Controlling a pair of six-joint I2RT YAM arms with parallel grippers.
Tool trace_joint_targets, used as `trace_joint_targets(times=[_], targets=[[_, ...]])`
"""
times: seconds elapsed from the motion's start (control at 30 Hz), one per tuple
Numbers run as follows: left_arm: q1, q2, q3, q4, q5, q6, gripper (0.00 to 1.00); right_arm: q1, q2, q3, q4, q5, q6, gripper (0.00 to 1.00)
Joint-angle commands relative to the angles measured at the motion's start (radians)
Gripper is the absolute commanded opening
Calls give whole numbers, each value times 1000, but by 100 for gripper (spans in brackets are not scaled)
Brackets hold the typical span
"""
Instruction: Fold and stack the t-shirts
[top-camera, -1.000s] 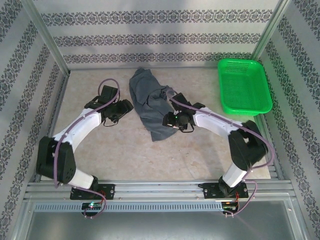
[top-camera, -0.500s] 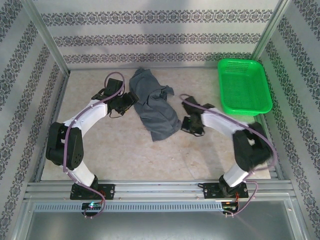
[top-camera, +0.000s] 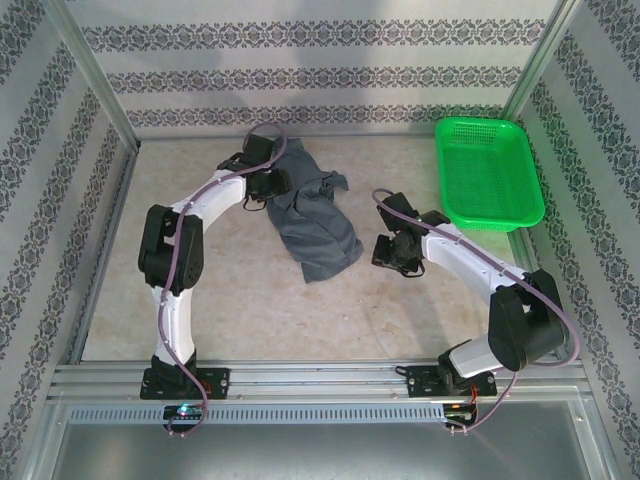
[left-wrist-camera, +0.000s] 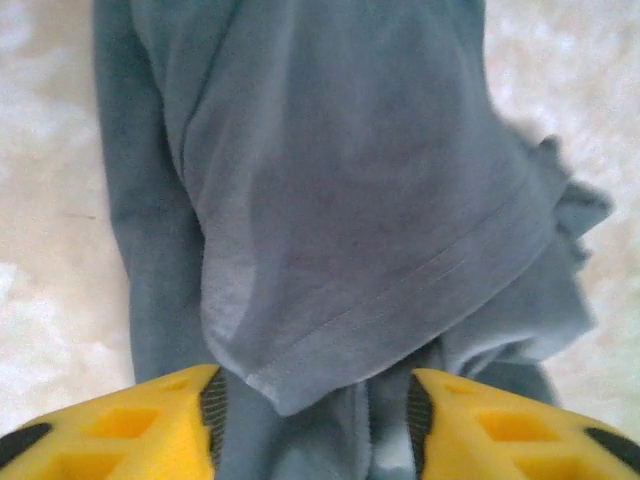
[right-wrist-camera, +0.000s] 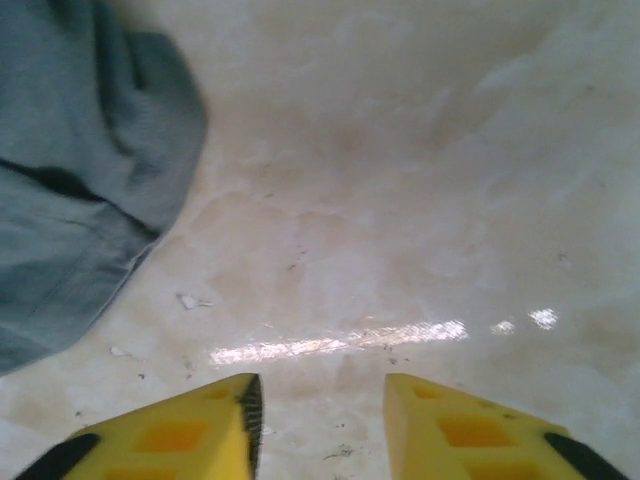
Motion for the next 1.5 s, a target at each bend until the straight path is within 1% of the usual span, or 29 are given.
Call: trace_joint_targets(times=[0.0,0.1,0.2,0.27,0.33,0.4,0.5,0.57,0.6,0.7,0.73,0.83,0.97,1.1,1.2,1.3,1.47], targets=[[-36,50,52,-70,-67,180,58,3,8,42,6,-33,8,41],[-65,80,71,-83,-115,244,63,2,9,45,5,-41,11,42],[-75,112,97,-94,-180,276,67,5,5,44,8,-51,24,43],[-75,143,133,-113,-214,291,67,6,3,45,5,-57,29,43],[-76,180,180,-136,-250,294,64,8,-4,47,3,-61,31,43],[-74,206,213,-148,-279,292,56,8,-8,51,0,-61,32,43],[-74,218,240,-139,-286,292,46,13,-12,56,-1,-67,35,42],[-75,218,247,-131,-281,294,31,15,-3,55,3,-74,39,42],[-74,218,251,-128,-277,296,25,15,1,55,5,-77,42,42],[-74,201,247,-115,-263,300,2,18,29,64,22,-91,54,42],[-74,188,238,-105,-258,300,0,19,41,71,29,-96,61,42],[-71,119,170,-48,-253,274,0,23,100,102,67,-113,82,43],[-43,-15,37,16,-220,175,0,32,221,172,144,-116,96,50],[3,-157,-120,95,-130,68,0,46,364,281,159,-127,91,54],[41,-230,-209,129,-32,-1,0,78,451,371,149,-142,78,55],[71,-283,-278,142,35,-64,0,116,497,415,146,-157,75,58],[104,-368,-395,173,86,-159,0,163,516,402,163,-180,85,61]])
